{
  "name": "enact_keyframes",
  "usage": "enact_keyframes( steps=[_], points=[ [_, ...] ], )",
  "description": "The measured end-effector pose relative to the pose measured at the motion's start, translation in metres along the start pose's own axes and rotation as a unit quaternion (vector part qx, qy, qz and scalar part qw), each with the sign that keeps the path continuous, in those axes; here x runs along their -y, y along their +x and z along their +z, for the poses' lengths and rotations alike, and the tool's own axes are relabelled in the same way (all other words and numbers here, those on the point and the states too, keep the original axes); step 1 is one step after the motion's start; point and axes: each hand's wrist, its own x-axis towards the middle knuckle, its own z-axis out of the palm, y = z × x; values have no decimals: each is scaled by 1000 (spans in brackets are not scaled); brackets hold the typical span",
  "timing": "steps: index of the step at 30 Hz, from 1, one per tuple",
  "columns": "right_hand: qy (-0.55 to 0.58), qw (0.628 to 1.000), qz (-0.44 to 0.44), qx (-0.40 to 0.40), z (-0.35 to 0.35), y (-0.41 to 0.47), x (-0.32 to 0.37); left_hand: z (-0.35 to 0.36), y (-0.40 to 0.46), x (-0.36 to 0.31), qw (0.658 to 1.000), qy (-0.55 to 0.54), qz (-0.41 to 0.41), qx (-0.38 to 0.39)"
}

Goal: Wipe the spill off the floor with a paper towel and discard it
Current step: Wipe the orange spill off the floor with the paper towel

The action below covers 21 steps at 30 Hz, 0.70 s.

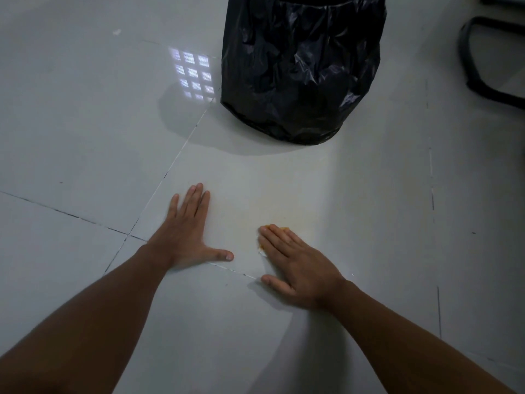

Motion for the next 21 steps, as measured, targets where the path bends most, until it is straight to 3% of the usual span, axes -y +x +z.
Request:
enact_keyframes(
  steps=[6, 10, 21],
  points=[
    [-10, 993, 112, -44, -11, -15, -37, 0, 0, -1, 1000, -4, -2, 2],
    [30, 988, 146, -24, -20, 4, -49, 1, -1, -1, 1000, -13, 1, -4],
    [29, 999, 27, 13, -13, 43, -3, 6, -2, 0, 999, 9, 20, -43]
  ],
)
